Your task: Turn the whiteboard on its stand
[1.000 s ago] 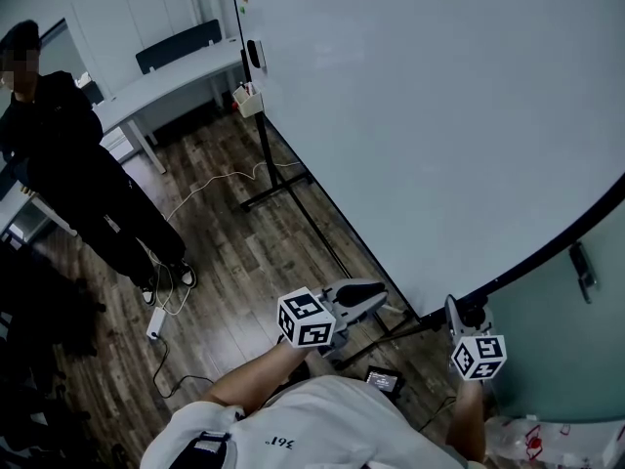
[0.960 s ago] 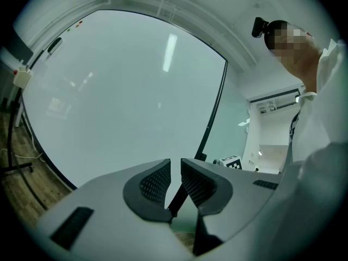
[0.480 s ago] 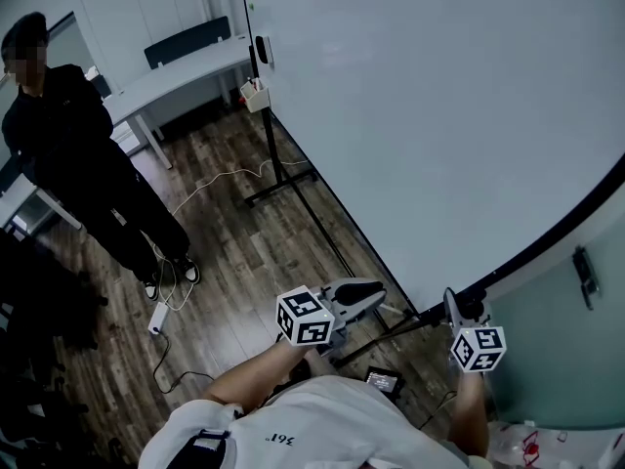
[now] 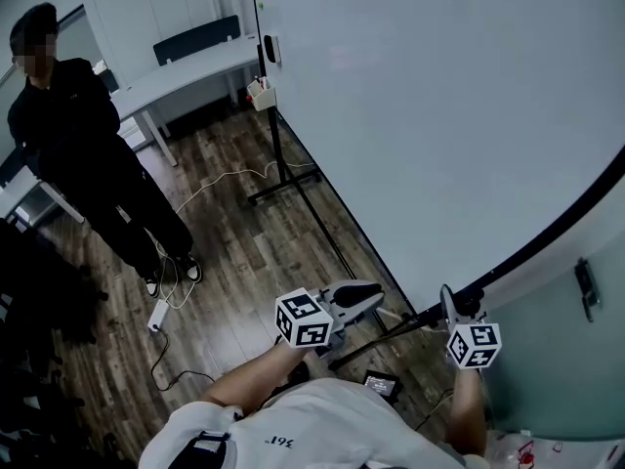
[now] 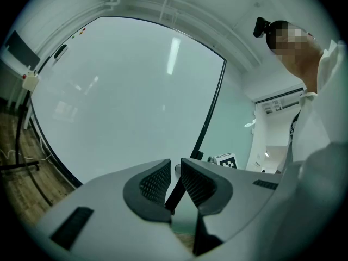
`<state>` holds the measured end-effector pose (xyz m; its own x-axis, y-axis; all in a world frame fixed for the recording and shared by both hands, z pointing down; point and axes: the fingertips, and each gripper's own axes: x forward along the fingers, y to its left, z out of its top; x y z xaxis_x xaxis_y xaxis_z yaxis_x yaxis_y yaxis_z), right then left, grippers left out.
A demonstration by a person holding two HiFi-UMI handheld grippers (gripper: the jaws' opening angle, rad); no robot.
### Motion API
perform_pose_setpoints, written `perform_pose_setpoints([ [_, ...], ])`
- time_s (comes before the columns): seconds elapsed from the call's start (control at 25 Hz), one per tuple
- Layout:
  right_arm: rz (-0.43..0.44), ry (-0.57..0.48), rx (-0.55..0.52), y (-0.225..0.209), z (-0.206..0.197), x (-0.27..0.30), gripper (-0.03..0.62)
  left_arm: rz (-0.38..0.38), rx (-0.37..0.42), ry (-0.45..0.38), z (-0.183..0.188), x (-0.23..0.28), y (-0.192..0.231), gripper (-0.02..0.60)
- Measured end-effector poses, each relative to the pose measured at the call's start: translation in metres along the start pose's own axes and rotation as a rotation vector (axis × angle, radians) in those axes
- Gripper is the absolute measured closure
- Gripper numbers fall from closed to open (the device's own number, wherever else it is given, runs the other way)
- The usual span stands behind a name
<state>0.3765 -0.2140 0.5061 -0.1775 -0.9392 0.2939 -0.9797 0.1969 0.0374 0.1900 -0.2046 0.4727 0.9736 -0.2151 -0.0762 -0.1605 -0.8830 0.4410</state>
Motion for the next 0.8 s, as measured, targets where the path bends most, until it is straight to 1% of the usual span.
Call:
perform_pose_setpoints([
  [0.8,0.029,-0.019,-0.027,0.009,-0.002,0.040,0.427,0.049,0.003,-0.006,-0.011,-0.003,0.020,0.534],
])
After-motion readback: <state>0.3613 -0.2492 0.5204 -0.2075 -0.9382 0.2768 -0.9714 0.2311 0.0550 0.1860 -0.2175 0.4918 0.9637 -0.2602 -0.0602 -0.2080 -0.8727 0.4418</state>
